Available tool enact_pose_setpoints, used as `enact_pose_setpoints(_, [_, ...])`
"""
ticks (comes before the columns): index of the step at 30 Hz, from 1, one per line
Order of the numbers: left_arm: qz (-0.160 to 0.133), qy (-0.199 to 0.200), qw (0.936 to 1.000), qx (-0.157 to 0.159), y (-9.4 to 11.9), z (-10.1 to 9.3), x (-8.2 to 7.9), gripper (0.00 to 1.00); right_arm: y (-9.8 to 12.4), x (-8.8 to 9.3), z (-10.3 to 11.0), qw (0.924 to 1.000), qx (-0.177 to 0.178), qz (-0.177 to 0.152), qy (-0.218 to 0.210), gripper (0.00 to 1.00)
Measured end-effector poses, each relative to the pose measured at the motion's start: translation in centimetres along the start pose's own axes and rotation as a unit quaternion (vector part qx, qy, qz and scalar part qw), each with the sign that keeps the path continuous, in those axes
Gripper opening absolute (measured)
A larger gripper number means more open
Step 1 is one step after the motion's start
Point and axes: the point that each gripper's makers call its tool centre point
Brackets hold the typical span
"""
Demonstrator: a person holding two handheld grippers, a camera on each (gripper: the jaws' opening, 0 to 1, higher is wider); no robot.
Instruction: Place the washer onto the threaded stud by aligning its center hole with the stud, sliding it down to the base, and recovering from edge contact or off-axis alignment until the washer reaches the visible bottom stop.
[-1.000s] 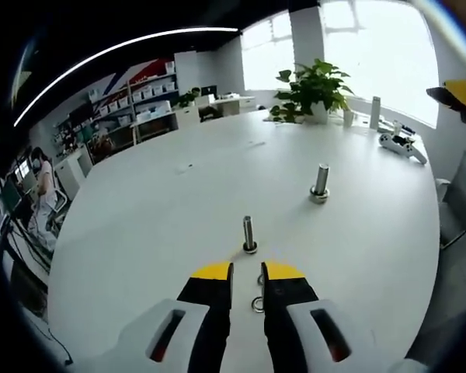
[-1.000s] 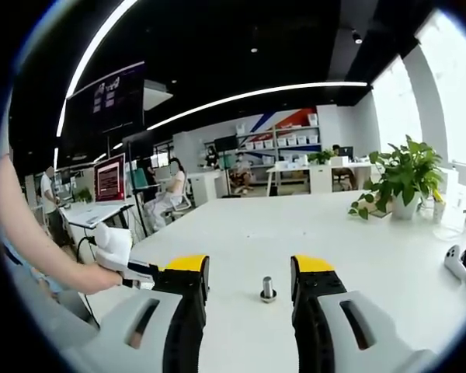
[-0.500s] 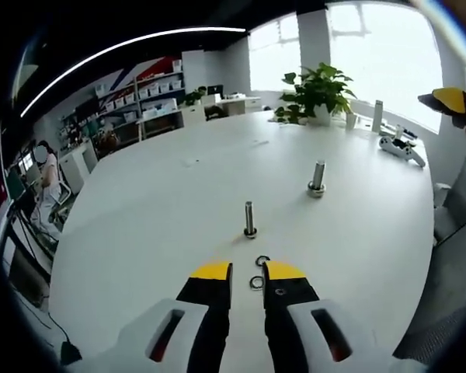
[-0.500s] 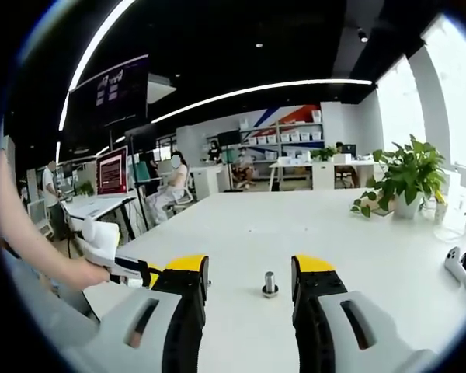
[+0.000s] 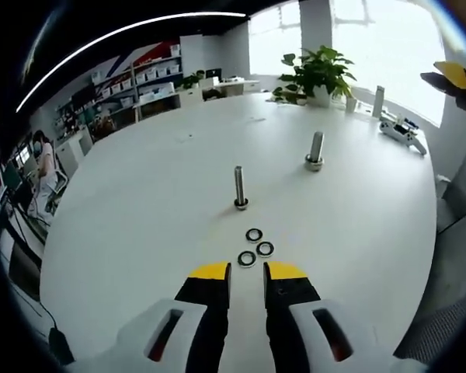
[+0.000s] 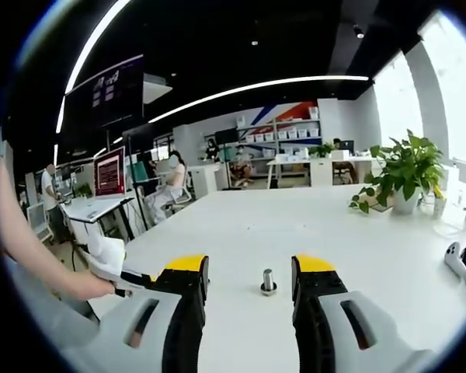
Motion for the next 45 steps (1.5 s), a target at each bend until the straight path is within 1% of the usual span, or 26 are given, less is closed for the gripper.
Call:
enact_pose_setpoints(3, [0.006,-0.006,1.0,0.001,-0.6,0.0,0.2,0.15,0.0,0.0,0.0,1.0,0.0,0.0,0.0,0.45])
enact_pose_setpoints(8, [0.013,-0.005,0.9999,0.003,-1.7,0.1,0.6,0.15,-0.1,0.2,0.0,1.0,-0.001,0.004,0.0,0.45])
enact_pose_setpoints(11, [0.014,-0.013,0.9998,0.004,-2.1,-0.1,0.7,0.15,-0.1,0.2,-0.1,1.0,0.0,0.003,-0.002,0.45])
enact_pose_setpoints(15, [0.025,-0.024,0.9994,0.008,-2.5,-0.4,1.3,0.14,-0.1,0.3,-0.2,1.0,0.001,0.004,-0.005,0.45])
enact_pose_setpoints(16, [0.018,-0.025,0.9995,0.005,-2.5,-0.2,1.0,0.14,0.0,0.3,-0.2,1.0,0.001,0.004,-0.006,0.45])
enact_pose_setpoints(18, [0.018,-0.022,0.9996,0.006,-2.9,-0.2,0.8,0.13,0.0,0.2,-0.2,1.0,0.001,0.003,-0.004,0.45])
enact_pose_setpoints(20, [0.015,-0.027,0.9995,0.007,-2.9,-0.2,0.7,0.13,0.0,0.3,-0.1,1.0,0.0,0.004,-0.006,0.45])
enact_pose_setpoints(29, [0.006,-0.015,0.9998,0.014,-2.9,-0.3,0.5,0.11,0.0,0.4,-0.3,1.0,0.003,0.006,-0.007,0.45])
enact_pose_setpoints(39, [-0.006,-0.019,0.9995,0.025,-3.0,-0.5,0.3,0.11,-0.1,0.5,-0.5,0.9999,0.003,0.006,-0.009,0.45])
enact_pose_setpoints(45, [-0.013,-0.019,0.9993,0.029,-3.1,-0.6,0.1,0.12,-0.2,0.7,-0.3,0.9999,0.001,0.009,-0.008,0.44])
Point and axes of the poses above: the point that each gripper's makers call its tool centre point, and the gripper's own axes: y roughly backward along the fingers, z roughly to its left, x roughly out of its underside, and after that the axes turned 9 degrees about -x, right-handed
